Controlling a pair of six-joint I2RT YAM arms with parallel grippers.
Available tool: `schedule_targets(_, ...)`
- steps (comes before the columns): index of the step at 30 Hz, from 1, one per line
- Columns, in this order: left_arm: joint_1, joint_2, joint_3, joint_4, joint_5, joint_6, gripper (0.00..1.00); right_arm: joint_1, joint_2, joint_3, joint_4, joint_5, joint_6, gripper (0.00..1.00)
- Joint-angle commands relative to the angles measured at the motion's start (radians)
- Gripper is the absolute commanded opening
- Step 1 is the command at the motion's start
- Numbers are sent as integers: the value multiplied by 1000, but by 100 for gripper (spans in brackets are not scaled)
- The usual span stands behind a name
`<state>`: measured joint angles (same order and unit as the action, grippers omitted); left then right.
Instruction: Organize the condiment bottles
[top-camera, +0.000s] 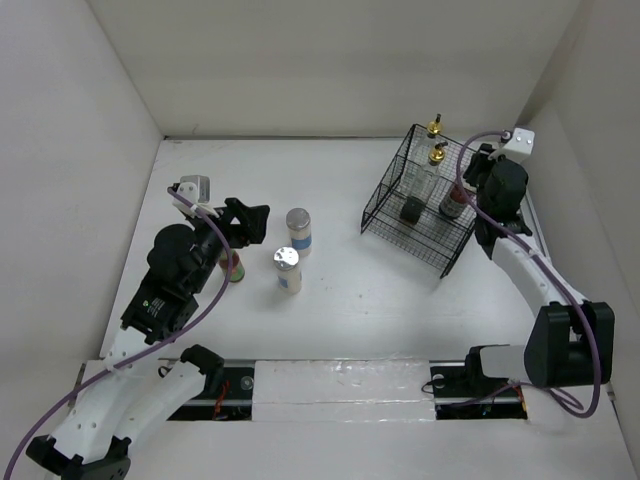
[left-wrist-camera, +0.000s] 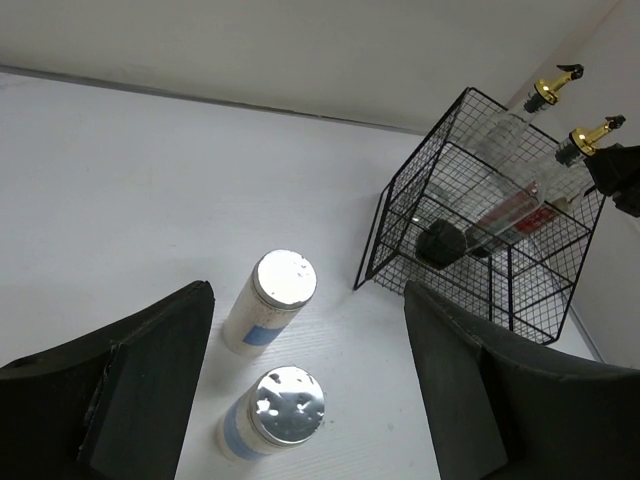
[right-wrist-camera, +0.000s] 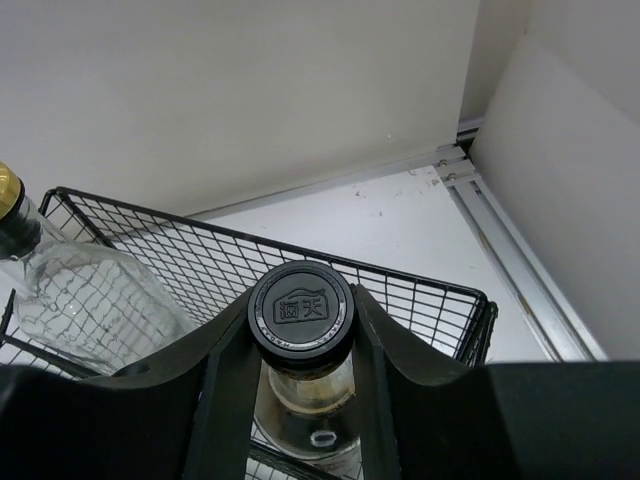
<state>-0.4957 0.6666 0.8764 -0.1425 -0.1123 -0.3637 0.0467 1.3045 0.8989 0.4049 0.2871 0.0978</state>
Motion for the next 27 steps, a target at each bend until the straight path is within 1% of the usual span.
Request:
schedule_targets(1,3,-1,-2,57,14,12,73,8,-76,2,143,12,45,37)
schedule_targets(2,3,-1,-2,57,14,12,73,8,-86,2,143,12,45,47)
schedule_targets(5,3,-1,-2,57,14,12,74,8,-96,18,106,-9,45,55)
schedule_targets(6,3,-1,-2,57,14,12,74,8,-96,29,91,-9,54,61)
schedule_targets(14,3,-1,-2,57,-4,12,74,18,-116,150,-75,-60,63,75)
schedule_targets(17,3,-10,-2,57,-13,12,74,30,-152,195,-130,-81,63,75)
schedule_targets(18,3,-10,-2,47,-33,3,74,42,-165,195,-155,-113,63,75)
schedule_targets(20,3,-22,-2,47,-61,3,74,65,-197,230,-184,-158,63,64)
schedule_targets(22,3,-36,-2,37,-131,-20,74,103,-209,254,-221,-259,63,54)
schedule_targets(23,3,-36,-2,23,-163,-29,74,119,-209,264,-233,-305,54,43)
schedule_targets(24,3,-63,-2,14,-197,-38,74,137,-209,264,-244,-351,54,38)
schedule_targets(25,3,-74,-2,14,-263,-47,74,187,-209,273,-259,-438,36,35)
schedule_targets(27,3,-111,-2,3,-320,-83,74,247,-173,284,-270,-505,26,29)
